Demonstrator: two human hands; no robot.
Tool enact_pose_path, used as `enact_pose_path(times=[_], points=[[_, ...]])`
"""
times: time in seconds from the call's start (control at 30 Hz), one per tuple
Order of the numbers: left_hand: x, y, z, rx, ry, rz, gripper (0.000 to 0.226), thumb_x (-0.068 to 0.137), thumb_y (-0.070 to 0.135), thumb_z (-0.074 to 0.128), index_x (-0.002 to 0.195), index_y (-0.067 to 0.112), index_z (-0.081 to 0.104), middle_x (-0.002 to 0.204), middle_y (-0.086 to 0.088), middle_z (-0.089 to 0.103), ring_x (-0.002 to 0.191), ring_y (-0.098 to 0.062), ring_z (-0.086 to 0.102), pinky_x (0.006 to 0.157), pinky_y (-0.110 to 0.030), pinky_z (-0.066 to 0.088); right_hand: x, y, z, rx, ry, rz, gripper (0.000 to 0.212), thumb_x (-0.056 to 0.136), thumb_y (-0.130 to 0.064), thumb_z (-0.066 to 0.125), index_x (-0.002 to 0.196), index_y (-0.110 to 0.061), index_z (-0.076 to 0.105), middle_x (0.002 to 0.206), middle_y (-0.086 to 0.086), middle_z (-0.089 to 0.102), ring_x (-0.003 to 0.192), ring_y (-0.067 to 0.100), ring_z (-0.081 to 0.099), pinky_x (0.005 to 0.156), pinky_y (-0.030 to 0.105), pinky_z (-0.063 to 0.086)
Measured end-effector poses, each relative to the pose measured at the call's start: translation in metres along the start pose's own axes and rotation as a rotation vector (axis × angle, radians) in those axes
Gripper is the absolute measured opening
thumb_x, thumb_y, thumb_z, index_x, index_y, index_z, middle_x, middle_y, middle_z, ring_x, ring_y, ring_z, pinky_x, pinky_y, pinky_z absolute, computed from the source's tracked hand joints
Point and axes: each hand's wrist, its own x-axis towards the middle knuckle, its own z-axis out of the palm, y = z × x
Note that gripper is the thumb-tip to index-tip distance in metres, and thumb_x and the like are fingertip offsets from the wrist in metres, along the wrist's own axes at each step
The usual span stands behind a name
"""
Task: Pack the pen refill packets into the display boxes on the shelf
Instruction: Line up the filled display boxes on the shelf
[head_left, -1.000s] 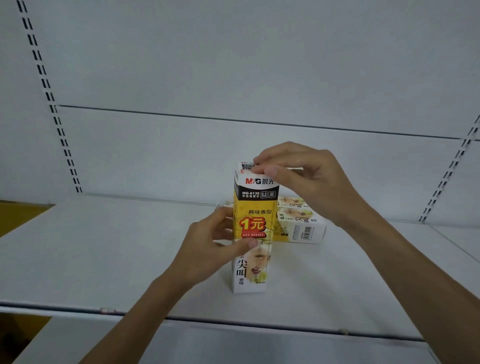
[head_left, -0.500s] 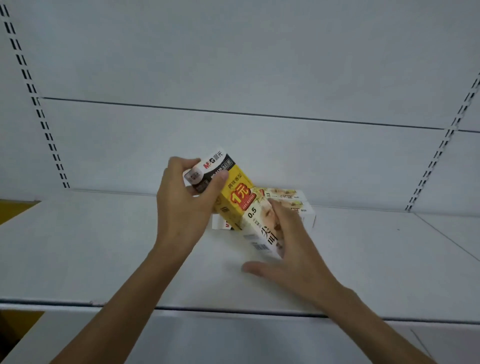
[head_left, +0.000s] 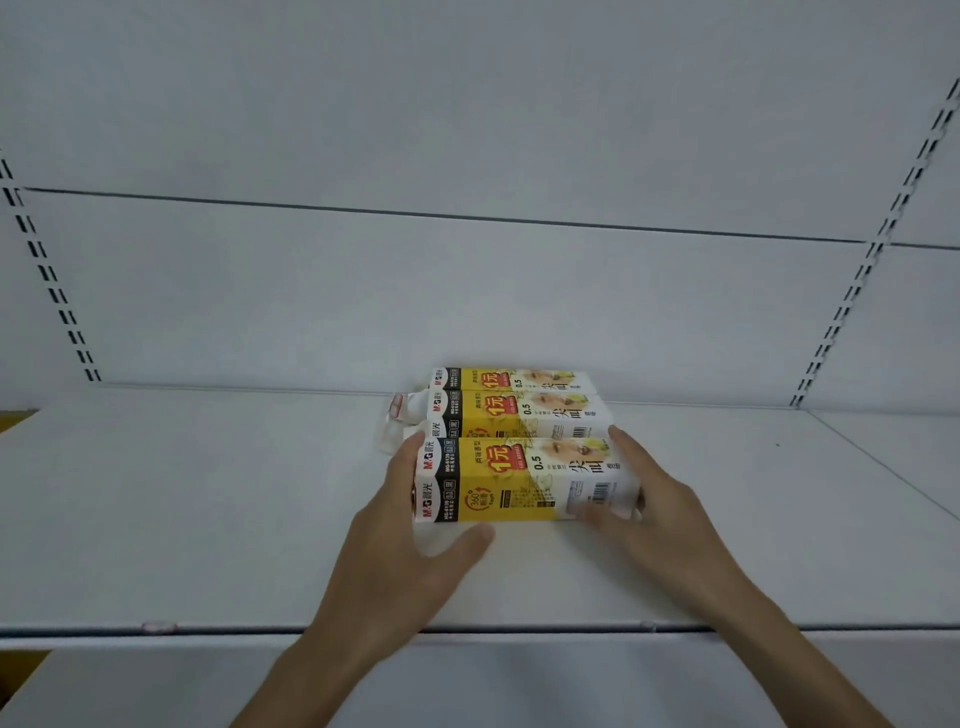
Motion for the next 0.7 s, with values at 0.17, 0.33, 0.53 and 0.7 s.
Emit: enact_pose_path(times=[0.17,0.33,0.53,0.7], points=[[0.007,-0.001,0.004,0.058,-0.024,0.005,0.091,0.058,0.046,0.076,0.120,0.065,0.012,0.117,0.037,0.041,0.116,-0.001,0.044,0.104,-0.031,0.035,0.007,-0.011,0.006,0.054,0.036,0.050,0.073,0.081,-0.023,0.070,0.142,-0.022,0.032,0.104,-0.023,0.050,0.094,-0.003,0.050,0.070,0.004,0.034],[0.014,-0.010,-0.007,0.199,-0.110,0.073,0.059,0.066,0.049,0.069,0.114,0.055,0.036,0.131,0.019,0.033,0.122,-0.003,0.038,0.097,-0.022,0.036,0.017,-0.011,-0.008,0.055,-0.003,0.043,0.044,0.086,-0.036,0.061,0.128,-0.030,0.052,0.111,-0.015,0.062,0.093,0.000,0.058,0.068,0.003,0.040],[0.026,-0.010,-0.011,0.334,0.049,0.189,0.054,0.075,0.062,0.046,0.123,0.060,0.019,0.148,0.007,0.019,0.135,-0.009,0.016,0.102,-0.028,0.024,0.072,0.003,-0.034,-0.067,0.065,0.005,0.034,0.081,-0.020,0.070,0.113,-0.024,0.062,0.117,-0.009,0.058,0.107,0.011,0.054,0.086,0.023,0.039],[0.033,-0.025,0.002,0.694,-0.077,0.383,0.055,0.079,0.057,0.034,0.126,0.033,0.048,0.137,-0.001,0.044,0.131,-0.024,0.032,0.104,-0.049,0.035,0.102,0.000,-0.039,0.055,-0.258,0.193,0.041,0.075,-0.019,0.076,0.113,-0.023,0.060,0.110,-0.002,0.056,0.097,0.015,0.062,0.071,0.028,0.055]])
